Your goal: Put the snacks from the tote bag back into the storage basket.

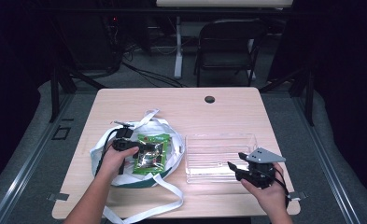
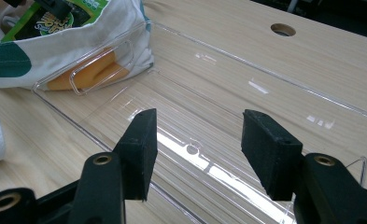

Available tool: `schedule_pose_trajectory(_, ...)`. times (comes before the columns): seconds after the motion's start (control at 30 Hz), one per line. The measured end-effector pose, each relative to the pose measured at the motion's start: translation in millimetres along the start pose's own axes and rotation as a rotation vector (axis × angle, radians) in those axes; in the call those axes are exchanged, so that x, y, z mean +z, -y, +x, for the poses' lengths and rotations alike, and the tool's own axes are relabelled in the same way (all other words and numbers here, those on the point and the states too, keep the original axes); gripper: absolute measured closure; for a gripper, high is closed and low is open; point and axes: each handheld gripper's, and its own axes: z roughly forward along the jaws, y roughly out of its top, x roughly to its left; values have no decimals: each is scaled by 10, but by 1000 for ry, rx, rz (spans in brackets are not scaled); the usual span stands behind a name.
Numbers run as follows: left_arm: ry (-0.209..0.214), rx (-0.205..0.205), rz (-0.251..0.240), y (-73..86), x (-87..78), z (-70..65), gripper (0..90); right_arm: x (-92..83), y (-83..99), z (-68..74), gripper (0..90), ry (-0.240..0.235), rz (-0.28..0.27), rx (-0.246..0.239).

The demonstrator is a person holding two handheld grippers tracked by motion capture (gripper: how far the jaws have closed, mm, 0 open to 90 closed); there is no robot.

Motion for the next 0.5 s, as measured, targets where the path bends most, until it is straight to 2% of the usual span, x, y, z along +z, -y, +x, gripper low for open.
schedule_pose_trajectory(0.13,-3,14,-6,1,-62,-48,472,0,-2,2,457,-2,-3,-4)
schedule_pose_trajectory(0.27,-1,56,-6,0,-150,-109,519,-6,-9,-9,457,-6,-6,0)
schedule_pose_trajectory(0.4,5,78,-1,7,-205,-124,563,12,-15,-21,456,-12,-13,-1)
schedule_pose_trajectory(0.5,26,90,4,22,-269,-100,594,32,-15,-27,456,-14,-11,1)
